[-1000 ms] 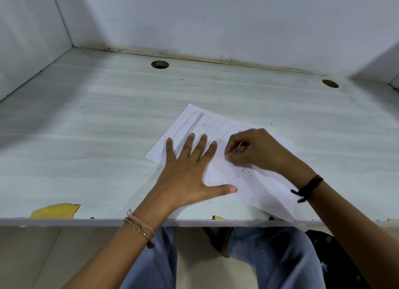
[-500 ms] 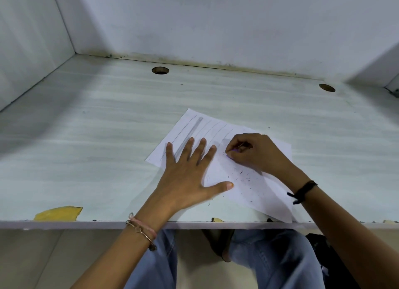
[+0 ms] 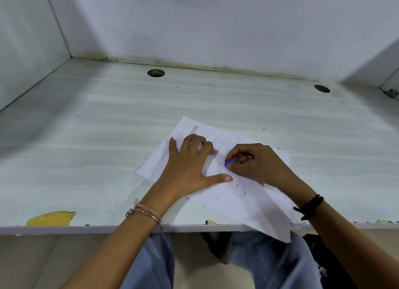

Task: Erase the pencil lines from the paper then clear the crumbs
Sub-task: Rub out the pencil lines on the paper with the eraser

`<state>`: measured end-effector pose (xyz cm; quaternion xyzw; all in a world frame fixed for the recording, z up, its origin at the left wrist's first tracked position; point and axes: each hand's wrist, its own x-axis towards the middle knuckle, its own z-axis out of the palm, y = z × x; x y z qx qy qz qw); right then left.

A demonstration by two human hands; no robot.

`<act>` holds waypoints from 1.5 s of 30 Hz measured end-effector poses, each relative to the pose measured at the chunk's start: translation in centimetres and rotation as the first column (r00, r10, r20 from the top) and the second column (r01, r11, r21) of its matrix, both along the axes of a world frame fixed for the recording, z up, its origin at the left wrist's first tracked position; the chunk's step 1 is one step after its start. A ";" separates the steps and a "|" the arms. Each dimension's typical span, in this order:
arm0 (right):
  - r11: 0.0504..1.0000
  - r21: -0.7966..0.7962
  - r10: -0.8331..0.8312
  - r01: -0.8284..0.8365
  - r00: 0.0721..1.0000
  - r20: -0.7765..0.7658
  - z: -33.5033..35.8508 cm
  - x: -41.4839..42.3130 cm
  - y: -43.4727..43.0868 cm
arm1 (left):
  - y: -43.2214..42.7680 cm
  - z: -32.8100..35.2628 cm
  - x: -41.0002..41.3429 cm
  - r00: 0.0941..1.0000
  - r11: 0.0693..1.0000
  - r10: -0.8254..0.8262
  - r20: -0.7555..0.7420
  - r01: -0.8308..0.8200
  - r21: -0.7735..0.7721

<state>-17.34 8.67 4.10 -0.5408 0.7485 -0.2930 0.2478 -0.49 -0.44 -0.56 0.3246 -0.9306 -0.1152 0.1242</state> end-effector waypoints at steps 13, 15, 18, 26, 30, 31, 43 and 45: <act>0.998 -0.048 0.030 -0.038 0.987 -0.155 1.1 -0.3 -2.0 | 0.1 -0.8 -0.6 0.982 0.997 -0.008 0.187 -0.007 0.082; 0.994 0.022 0.110 -0.107 0.985 -0.137 1.1 0.5 -1.7 | 0.0 -0.9 -0.8 0.978 0.998 -0.011 0.206 -0.002 0.064; 0.978 0.094 0.199 -0.188 0.971 -0.128 1.3 1.2 -1.5 | -0.1 -0.9 -0.8 0.976 0.998 -0.015 0.216 0.003 0.060; 0.966 0.126 0.241 -0.225 0.962 -0.129 1.5 1.4 -2.1 | -0.1 -0.9 -0.8 0.979 0.998 -0.018 0.202 0.007 0.059; 0.997 0.030 0.073 -0.069 0.979 -0.188 1.8 -0.6 -3.3 | 0.0 -0.8 -0.7 0.980 0.998 -0.015 0.200 0.003 0.062; 0.998 0.024 0.062 -0.058 0.979 -0.192 1.8 -0.6 -3.4 | 0.0 -0.8 -0.7 0.979 0.998 -0.016 0.201 0.004 0.061; 0.974 0.133 0.204 -0.181 0.962 -0.181 1.5 0.9 -2.8 | -0.2 -1.1 -0.9 0.981 0.998 -0.021 0.193 0.009 0.061; 0.967 0.168 0.217 -0.192 0.965 -0.145 1.7 0.6 -2.7 | -0.2 -1.0 -0.8 0.980 0.998 -0.021 0.199 0.009 0.060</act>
